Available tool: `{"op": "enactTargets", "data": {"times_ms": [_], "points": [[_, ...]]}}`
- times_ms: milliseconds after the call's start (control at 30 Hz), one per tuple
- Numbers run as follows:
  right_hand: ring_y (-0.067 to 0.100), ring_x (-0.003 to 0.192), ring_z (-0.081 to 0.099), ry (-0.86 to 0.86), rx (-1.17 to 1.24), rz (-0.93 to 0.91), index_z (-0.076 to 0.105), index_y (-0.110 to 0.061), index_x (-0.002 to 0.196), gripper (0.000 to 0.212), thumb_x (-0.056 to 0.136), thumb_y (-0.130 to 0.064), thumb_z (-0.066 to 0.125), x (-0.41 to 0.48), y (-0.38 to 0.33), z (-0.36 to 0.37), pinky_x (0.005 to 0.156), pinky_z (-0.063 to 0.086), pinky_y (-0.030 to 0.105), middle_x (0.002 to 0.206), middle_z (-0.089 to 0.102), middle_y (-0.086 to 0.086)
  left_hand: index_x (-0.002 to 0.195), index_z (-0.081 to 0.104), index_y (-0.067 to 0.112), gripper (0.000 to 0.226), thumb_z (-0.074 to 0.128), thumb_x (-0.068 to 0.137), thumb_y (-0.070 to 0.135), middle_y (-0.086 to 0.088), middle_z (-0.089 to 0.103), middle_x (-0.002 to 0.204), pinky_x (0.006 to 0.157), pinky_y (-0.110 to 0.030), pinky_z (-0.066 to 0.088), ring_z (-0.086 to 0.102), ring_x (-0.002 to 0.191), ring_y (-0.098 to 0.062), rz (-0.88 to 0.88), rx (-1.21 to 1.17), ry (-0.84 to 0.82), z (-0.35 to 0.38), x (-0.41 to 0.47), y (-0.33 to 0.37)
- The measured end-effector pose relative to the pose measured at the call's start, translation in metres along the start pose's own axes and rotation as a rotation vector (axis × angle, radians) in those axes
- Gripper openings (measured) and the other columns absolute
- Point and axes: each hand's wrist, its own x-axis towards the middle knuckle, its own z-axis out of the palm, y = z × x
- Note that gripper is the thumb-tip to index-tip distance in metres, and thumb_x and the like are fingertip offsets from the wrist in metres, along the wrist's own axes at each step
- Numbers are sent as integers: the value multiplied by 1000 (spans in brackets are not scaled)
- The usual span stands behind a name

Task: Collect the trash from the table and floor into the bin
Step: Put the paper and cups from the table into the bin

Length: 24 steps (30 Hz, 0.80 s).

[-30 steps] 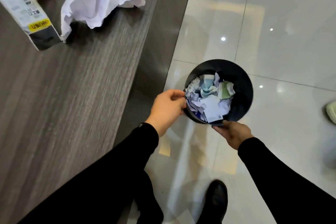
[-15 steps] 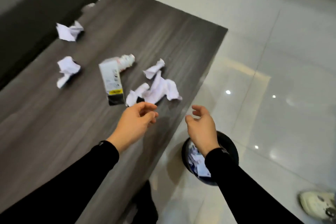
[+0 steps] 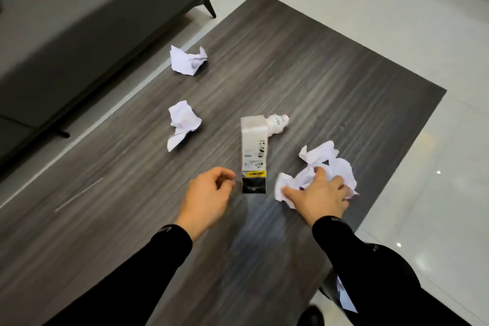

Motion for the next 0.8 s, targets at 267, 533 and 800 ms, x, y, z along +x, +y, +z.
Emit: {"op": "enactTargets", "data": {"times_ms": [267,533,800], "points": [[32,83,58,25,463,-173,52,-15,75,11,81,-24,55,7,10,-10,69,37,28,78,64,10,135,38,20,85,80,63,37,-4,48,138,106,-39,37,45,125,-21,-68,-179,92,20,48,35],[-12,60,56,-58,690,-354,55,-36,64,7,65,-30,53,3,7,-40,53,40,4,69,63,-12,116,61,22,41,64,76,30,-8,60,121,91,-40,39,50,112,-31,365,668,123,11,86,59],[-9,55,53,-46,746,-362,51,-26,61,4,64,-28,53,-1,22,-37,50,39,6,64,58,-9,133,39,13,87,77,63,46,-11,63,116,93,-37,44,57,113,-27,-79,184,108,31,70,53]]}}
